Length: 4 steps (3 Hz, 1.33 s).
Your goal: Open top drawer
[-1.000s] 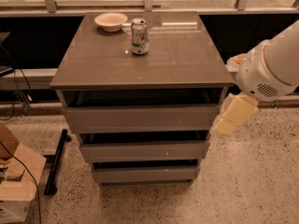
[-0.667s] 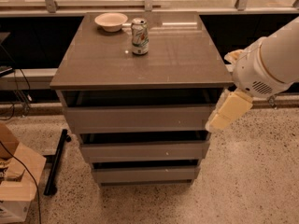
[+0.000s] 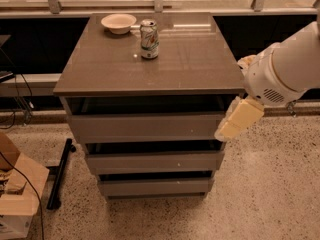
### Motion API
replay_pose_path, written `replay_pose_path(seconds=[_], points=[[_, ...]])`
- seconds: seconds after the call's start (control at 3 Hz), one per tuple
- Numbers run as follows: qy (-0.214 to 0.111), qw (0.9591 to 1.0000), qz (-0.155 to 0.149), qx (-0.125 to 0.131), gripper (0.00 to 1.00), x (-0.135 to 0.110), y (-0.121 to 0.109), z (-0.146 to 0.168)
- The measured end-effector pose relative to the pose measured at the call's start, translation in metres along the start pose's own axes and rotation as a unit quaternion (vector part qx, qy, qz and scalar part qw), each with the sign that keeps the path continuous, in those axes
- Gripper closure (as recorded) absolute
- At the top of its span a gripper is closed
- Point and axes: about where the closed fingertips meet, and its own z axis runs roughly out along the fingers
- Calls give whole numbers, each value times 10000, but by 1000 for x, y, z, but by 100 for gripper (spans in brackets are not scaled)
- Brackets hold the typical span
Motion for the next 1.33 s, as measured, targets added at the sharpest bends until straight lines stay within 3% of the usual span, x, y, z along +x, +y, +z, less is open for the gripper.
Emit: replay_pose_path(seconds=[0.33,0.67,1.0,1.33], points=[[-532,9981,213,-224,0,6,-3,40],[-799,9951,314,-499,0,13,3,73],[-1013,9898,689,-726,0,26,17,106],[-1311,9834,900,-876,0,21,17,140]])
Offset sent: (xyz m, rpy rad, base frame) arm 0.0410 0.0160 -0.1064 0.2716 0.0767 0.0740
